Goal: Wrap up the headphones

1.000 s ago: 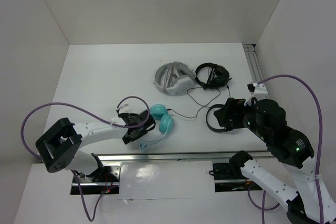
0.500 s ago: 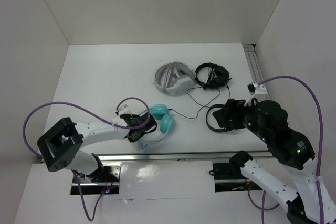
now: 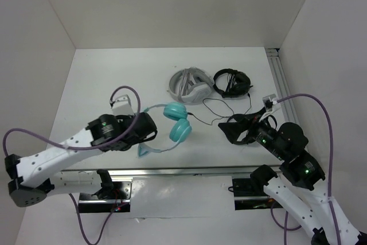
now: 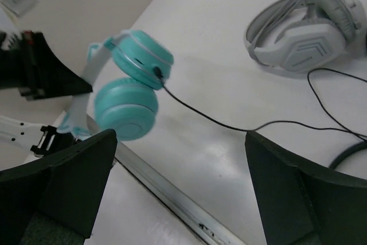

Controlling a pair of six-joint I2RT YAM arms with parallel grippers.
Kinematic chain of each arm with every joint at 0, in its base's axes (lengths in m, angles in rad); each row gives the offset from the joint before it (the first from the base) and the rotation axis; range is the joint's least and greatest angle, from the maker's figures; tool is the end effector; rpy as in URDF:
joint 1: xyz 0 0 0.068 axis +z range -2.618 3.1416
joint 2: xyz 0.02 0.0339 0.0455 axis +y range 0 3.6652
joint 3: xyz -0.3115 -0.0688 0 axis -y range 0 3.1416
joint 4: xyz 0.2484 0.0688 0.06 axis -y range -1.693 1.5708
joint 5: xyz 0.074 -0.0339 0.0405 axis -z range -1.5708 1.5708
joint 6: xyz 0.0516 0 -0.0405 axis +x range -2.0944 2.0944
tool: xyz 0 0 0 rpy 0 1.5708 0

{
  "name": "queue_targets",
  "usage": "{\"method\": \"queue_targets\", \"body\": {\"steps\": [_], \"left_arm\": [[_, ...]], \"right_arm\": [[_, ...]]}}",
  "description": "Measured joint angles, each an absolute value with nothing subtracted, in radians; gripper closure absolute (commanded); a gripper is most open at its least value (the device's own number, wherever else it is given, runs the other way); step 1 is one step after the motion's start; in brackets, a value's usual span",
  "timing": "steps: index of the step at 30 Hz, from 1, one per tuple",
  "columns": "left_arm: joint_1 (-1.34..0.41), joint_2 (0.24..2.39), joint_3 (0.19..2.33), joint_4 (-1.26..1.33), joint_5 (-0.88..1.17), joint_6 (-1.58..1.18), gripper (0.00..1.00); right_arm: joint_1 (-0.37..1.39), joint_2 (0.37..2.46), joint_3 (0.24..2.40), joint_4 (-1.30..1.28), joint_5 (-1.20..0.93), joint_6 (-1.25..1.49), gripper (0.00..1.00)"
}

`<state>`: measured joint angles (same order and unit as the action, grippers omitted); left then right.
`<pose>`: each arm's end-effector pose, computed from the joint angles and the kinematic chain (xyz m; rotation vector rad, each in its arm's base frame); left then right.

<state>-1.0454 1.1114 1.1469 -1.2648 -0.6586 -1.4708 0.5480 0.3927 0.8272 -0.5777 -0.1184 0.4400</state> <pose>0.1108 -0.1282 0.3533 -0.6482 2.3280 -0.1422 0.0448 0.0345 0.3738 -0.1876 1.7753 0.8252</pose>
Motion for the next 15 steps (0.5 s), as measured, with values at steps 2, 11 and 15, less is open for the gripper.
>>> {"method": "queue_targets", "body": {"steps": [2, 11, 15], "left_arm": [[-1.045, 1.062, 1.227, -1.295, -0.693, -1.39, 1.0], [-0.927, 1.045, 1.569, -1.382, -0.727, -1.003, 1.0], [-0.847, 1.066, 1.676, -1.39, -0.709, -0.884, 1.0]], "right_arm": [[0.547, 0.358, 0.716, -0.43, -0.158, 0.453, 0.0], [0.547, 0.505, 0.444, 0.068, -0.336, 0.436, 0.0], [0.547, 0.606, 0.422, 0.213, -0.406, 0.418, 0.0]]}}
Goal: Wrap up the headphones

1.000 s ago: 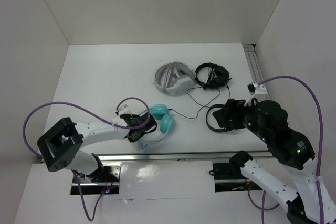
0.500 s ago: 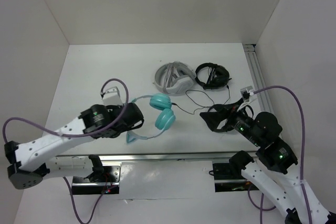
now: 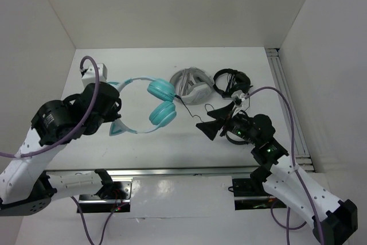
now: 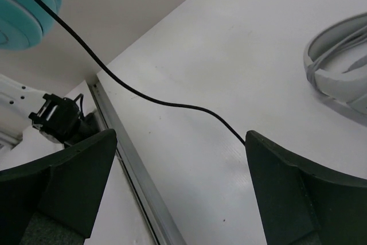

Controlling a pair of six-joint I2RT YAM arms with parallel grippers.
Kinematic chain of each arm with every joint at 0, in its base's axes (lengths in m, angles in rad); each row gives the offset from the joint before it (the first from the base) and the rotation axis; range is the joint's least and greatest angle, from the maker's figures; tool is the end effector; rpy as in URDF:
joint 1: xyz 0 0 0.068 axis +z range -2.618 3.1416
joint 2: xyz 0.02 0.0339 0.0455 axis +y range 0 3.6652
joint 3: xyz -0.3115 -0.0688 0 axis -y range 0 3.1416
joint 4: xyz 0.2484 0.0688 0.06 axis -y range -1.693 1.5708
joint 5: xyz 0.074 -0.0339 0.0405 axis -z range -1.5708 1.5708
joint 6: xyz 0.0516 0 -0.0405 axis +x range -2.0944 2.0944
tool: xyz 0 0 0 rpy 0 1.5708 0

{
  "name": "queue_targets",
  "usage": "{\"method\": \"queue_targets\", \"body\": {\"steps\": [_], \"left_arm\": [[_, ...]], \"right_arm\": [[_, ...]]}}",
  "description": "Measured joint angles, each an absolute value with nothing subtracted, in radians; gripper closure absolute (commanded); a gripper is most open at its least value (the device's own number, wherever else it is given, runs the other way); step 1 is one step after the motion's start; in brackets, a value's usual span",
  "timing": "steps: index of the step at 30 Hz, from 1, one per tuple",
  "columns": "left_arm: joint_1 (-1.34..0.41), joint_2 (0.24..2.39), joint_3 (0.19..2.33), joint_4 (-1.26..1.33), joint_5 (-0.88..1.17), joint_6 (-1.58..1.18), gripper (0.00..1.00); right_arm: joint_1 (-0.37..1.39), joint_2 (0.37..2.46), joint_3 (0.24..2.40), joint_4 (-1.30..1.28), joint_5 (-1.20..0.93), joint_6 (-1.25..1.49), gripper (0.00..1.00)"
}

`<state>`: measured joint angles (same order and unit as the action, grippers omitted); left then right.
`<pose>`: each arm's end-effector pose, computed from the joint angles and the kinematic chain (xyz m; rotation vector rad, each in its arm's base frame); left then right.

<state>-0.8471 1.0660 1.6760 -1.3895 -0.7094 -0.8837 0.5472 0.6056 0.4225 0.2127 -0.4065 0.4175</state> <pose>0.1040 -0.0670 0.4981 -0.3654 2.1063 -0.1645 0.1093 0.0905 0.3082 -0.4454 1.5843 1.0631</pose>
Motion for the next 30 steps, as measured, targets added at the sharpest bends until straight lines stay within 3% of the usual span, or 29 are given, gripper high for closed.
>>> {"method": "queue_targets", "body": {"steps": [8, 13, 16, 18, 21, 22, 26, 30], "left_arm": [[-0.762, 1.092, 1.744, -1.41, -0.65, -0.763, 1.0], [-0.741, 1.106, 1.788, -1.417, -0.612, -0.73, 1.0], [-0.74, 1.111, 1.83, -1.417, -0.601, -0.727, 1.0], [-0.738, 1.111, 1.85, -1.417, -0.597, -0.725, 1.0], [-0.73, 1.108, 1.86, -1.417, -0.596, -0.714, 1.0], [-0.729, 1.108, 1.859, -1.418, -0.596, -0.712, 1.0], [-0.728, 1.107, 1.85, -1.416, -0.603, -0.701, 1.0], [-0.728, 1.055, 1.711, -1.339, -0.626, -0.633, 1.0]], "right_arm": [[0.557, 0.757, 0.407, 0.396, -0.504, 0.386, 0.06], [0.559, 0.862, 0.408, 0.443, -0.499, 0.352, 0.15], [0.559, 0.929, 0.407, 0.485, -0.485, 0.341, 0.25], [0.562, 0.964, 0.403, 0.517, -0.476, 0.337, 0.38], [0.566, 0.993, 0.377, 0.579, -0.467, 0.329, 0.76], [0.566, 1.002, 0.365, 0.601, -0.461, 0.333, 1.0], [0.569, 1.007, 0.347, 0.616, -0.421, 0.342, 1.0], [0.586, 0.863, 0.355, 0.493, -0.3, 0.315, 1.0]]}}
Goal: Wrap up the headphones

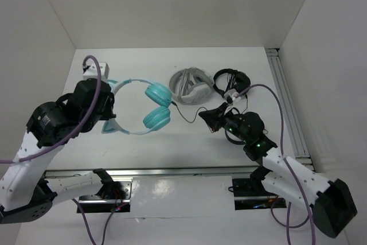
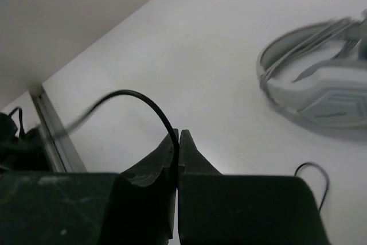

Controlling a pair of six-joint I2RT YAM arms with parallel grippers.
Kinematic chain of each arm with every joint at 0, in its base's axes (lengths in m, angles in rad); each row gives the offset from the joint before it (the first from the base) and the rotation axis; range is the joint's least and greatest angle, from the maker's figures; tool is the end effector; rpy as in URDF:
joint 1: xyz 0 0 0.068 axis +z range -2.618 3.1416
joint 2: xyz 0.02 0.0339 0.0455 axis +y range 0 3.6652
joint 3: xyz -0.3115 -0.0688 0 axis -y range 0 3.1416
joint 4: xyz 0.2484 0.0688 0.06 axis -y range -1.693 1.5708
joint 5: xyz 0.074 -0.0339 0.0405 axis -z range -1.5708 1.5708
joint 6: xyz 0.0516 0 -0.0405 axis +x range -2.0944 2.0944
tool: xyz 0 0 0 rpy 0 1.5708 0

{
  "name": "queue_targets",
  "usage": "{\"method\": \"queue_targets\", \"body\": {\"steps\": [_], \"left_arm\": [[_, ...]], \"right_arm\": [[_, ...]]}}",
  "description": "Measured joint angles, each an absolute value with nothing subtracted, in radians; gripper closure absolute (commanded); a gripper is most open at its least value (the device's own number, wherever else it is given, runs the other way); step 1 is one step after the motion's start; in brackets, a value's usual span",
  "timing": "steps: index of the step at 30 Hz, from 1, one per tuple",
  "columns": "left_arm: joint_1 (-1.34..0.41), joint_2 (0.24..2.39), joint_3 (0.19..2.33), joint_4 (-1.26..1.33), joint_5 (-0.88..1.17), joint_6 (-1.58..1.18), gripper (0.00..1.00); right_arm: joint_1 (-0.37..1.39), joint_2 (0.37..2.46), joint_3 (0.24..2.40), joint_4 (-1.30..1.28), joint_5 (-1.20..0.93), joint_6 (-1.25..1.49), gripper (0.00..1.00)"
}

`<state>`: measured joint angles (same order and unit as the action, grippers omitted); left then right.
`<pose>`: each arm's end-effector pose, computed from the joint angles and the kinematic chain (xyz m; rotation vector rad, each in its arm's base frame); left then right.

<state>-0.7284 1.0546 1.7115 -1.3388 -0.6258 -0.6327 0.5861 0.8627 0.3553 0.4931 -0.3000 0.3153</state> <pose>0.1069 -0.0548 0.5106 -0.2210 2.0969 -0.1004 0.1473 0.1161 0.2801 -0.4655 1.5988 0.9313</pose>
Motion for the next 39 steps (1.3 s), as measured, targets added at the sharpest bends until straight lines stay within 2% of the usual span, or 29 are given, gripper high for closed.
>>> {"method": "queue_targets", "body": {"steps": [3, 6, 10, 14, 19, 25, 29, 39], "left_arm": [[-0.724, 1.024, 1.563, -1.259, -0.599, -0.536, 1.0], [-0.749, 1.041, 1.45, -1.203, -0.584, -0.465, 1.0], [-0.838, 1.133, 1.364, -1.123, -0.603, -0.411, 1.0], [-0.944, 1.221, 1.335, -1.046, -0.567, -0.348, 1.0], [-1.071, 1.306, 1.335, -0.962, -0.487, -0.26, 1.0], [-1.13, 1.282, 1.321, -0.882, -0.357, -0.167, 1.0], [-1.121, 1.25, 1.304, -0.885, -0.326, -0.122, 1.0], [-1.113, 1.166, 1.251, -0.803, -0.325, -0.112, 1.0]], "right_arm": [[0.593, 0.717, 0.423, 0.341, -0.201, 0.271, 1.0], [0.597, 0.664, 0.549, 0.205, -0.136, 0.223, 1.0], [0.603, 0.686, 0.698, 0.076, -0.126, 0.18, 1.0], [0.62, 0.74, 0.748, -0.02, -0.196, 0.137, 1.0], [0.765, 0.8, 0.751, -0.126, -0.176, 0.093, 1.0], [1.031, 0.879, 0.754, -0.15, 0.036, 0.067, 1.0], [1.138, 0.92, 0.755, -0.144, 0.19, 0.068, 1.0], [1.213, 0.911, 0.755, -0.09, 0.385, 0.073, 1.0]]}}
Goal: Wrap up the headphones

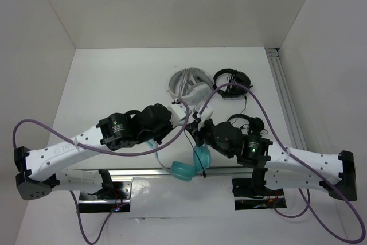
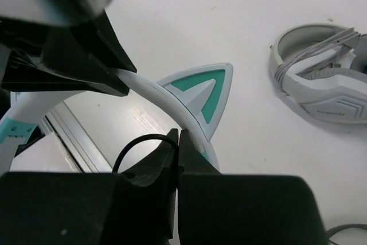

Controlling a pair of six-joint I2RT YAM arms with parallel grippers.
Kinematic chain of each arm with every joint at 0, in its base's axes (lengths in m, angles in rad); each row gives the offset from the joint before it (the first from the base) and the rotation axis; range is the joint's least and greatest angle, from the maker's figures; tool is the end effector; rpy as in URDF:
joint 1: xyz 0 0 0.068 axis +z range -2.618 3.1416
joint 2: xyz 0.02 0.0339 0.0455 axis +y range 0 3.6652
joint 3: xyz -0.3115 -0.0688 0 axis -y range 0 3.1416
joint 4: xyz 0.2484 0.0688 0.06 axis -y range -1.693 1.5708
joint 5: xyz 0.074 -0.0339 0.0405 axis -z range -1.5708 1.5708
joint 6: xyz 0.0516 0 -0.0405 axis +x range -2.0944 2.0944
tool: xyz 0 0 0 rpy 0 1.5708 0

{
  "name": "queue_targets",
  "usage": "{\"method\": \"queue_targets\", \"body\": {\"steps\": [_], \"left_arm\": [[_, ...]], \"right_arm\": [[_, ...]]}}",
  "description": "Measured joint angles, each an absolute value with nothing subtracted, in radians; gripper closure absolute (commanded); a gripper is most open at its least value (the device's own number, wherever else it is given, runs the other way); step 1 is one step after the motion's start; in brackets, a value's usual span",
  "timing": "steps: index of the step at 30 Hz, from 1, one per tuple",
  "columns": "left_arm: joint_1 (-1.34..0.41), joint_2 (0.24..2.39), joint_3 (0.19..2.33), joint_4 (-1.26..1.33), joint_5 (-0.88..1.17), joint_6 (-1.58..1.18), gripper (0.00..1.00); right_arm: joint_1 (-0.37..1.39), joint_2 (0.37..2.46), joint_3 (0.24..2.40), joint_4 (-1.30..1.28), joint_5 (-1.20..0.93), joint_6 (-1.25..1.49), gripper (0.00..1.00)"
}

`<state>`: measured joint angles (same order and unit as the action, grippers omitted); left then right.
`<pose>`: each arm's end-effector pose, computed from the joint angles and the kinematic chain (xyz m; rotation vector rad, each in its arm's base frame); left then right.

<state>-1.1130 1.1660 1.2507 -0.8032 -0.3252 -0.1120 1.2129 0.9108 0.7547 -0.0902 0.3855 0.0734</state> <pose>0.1174 -0.2011 0.3997 0.9342 2.0579 -0.2857 0.0889 0.1823 0.3505 -0.7461 1.6765 0.5650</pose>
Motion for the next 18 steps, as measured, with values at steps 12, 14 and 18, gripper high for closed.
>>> {"method": "queue_targets", "body": {"steps": [12, 14, 18], "left_arm": [[-1.117, 1.2, 1.25, -0.858, -0.355, -0.186, 1.0], [-1.117, 1.21, 1.25, -0.862, -0.357, -0.196, 1.0], [-1.117, 1.212, 1.25, -0.869, -0.354, -0.215, 1.0]], "right_arm": [[1.205, 0.806, 0.778, -0.144, 0.658, 0.045, 1.0], [1.205, 0.804, 0.782, -0.154, 0.698, 0.031, 1.0], [1.204, 0.813, 0.786, -0.167, 0.746, 0.018, 1.0]]}}
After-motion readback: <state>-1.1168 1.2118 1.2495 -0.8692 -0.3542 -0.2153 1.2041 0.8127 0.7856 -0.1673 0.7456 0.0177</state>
